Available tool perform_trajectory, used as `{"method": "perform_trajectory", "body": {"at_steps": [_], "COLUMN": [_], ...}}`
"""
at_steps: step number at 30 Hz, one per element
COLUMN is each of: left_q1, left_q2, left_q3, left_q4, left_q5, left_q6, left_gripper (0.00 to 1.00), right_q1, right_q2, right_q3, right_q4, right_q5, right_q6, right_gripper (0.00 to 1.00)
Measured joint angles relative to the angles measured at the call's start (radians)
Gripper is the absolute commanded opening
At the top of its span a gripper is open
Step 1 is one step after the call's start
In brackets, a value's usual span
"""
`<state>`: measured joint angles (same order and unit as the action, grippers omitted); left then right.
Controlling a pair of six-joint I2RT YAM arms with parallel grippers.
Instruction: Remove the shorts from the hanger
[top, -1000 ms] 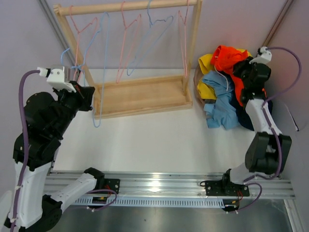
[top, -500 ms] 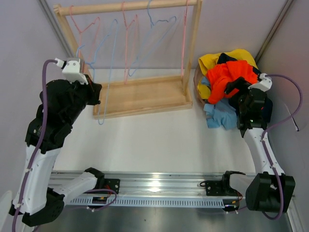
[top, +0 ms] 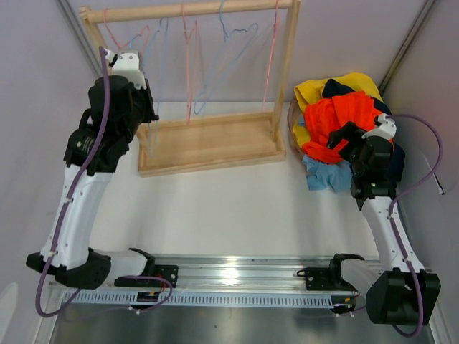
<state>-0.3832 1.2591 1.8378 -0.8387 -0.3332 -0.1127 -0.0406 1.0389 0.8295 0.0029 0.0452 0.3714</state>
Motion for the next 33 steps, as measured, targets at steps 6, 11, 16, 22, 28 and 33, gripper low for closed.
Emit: {"method": "perform_trajectory", "body": {"at_steps": [6, 11, 16, 22, 28, 33], "left_q1": [0.073, 0.084, 0.106, 0.156, 0.189, 0.194], "left_q2": [0.191, 0.416, 0.58, 0.635, 0.669, 0.648], "left_q3": [0.106, 0.343, 0.576, 0.626, 0.581, 0.488], "left_q4": [0.084, 0.08, 0.096, 0.078, 0.111, 0.195], "left_q5": [0.031, 0.058, 0.11, 0.174, 0.189, 0.193], "left_q6": [-0.037, -0.055, -0.055, -0.063, -0.063, -0.071], "left_gripper": [0.0, 0.0, 0.0, 0.0, 0.0, 0.0], "right_q1": [0.043, 0.101, 0.116, 0.121, 0.124, 0.129], "right_q2": [-0.024, -0.032, -0.042, -0.052, -0.055, -0.063], "right_q3": [-0.01, -0.032, -0.063, -0.074, -0.075, -0.078], "right_q4": [0.0, 0.002, 0.002, 0.002, 0.002, 0.002], "right_q5": [-0.043, -0.056, -0.061, -0.062, -0.063, -0.064], "right_q6": [0.018, 0.017, 0.017, 0.017, 0.017, 0.018], "right_gripper": [0.99, 0.99, 1.0, 1.0, 1.0, 0.99]}}
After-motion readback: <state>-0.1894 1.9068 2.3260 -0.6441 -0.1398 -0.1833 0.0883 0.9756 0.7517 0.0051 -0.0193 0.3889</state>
